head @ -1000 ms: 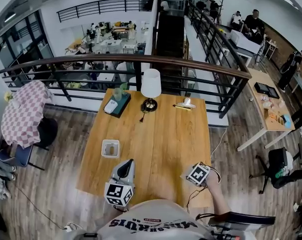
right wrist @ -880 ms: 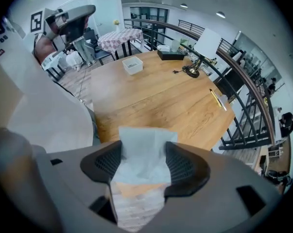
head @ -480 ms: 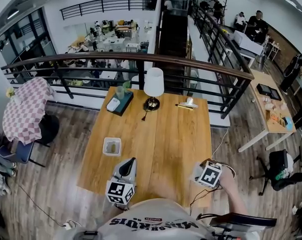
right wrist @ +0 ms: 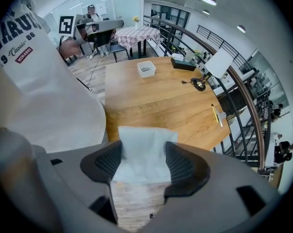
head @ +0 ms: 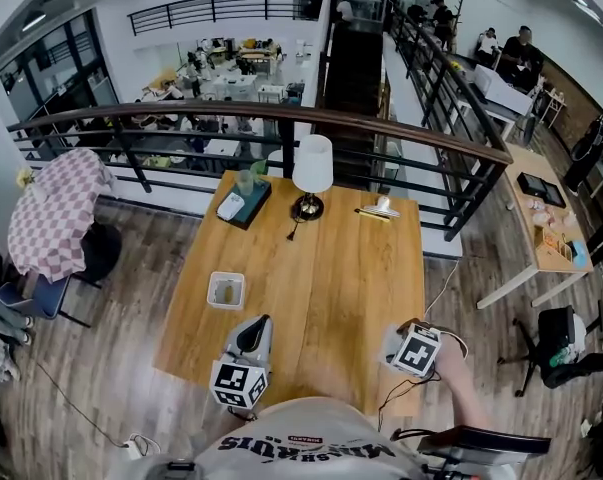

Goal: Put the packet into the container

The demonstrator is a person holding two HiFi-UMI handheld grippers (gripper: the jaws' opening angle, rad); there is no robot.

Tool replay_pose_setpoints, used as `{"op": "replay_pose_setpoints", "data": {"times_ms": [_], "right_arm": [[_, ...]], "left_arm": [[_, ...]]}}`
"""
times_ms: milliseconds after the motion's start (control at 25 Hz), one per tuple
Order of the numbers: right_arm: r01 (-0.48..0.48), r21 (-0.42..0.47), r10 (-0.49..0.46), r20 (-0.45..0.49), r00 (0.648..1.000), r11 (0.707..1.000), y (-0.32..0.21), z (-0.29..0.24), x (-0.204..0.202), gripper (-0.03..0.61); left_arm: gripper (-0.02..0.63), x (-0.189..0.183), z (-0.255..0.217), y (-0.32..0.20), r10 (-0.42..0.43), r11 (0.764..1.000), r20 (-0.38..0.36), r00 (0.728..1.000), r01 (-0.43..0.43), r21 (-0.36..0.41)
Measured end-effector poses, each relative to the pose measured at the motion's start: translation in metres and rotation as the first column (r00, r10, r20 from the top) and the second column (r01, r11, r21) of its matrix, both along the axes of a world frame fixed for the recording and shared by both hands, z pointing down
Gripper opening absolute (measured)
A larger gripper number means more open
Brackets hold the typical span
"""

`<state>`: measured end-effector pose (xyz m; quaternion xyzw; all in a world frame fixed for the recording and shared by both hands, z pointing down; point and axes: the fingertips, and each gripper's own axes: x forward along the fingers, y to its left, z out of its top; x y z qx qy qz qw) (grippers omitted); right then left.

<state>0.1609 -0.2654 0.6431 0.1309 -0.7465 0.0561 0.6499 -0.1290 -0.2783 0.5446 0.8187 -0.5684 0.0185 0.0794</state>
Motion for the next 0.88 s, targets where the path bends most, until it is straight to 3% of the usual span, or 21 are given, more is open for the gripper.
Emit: {"op": "replay_pose_setpoints", "data": {"times_ms": [440,880], "right_arm": [[0.012,0.000,-0.012,0.029,1.000,1.000,-0.017,0.005,-0.027,0.290],[0.115,0.020,-0.116,0.063,0.991,0.993,-0.057,0.009,-0.111,0.288]], "left_arm": [[0.003,-0.012,0.001,0.012,-0.044,0.999,-0.006,0.999,0.044,-0.002],[0.003,-0.043,0.008,0.028,-0.138,0.990,-0.020,0.990,0.138,-0.010]]}}
